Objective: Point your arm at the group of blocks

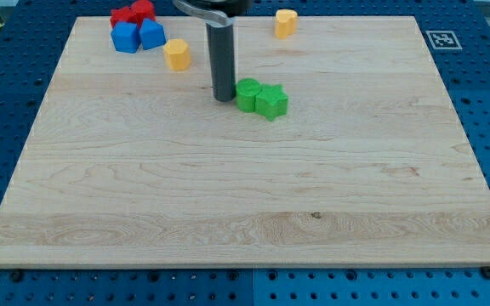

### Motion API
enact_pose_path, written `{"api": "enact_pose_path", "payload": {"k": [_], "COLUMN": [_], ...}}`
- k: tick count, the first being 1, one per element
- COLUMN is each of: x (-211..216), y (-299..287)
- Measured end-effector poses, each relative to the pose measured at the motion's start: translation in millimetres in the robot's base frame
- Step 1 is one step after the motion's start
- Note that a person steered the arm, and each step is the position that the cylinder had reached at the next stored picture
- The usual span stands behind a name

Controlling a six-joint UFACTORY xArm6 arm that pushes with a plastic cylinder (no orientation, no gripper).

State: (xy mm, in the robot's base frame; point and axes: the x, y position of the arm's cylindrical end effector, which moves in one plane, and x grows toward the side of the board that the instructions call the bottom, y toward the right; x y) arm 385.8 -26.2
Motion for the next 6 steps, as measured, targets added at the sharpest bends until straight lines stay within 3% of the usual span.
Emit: {"api": "enact_pose_path", "payload": {"k": [1, 2, 4, 5, 6], "x": [3.2, 3.2, -10.2, -50.3, -68.4], "y": [33.0, 12.3, -114.6, -169.1, -173.3]}}
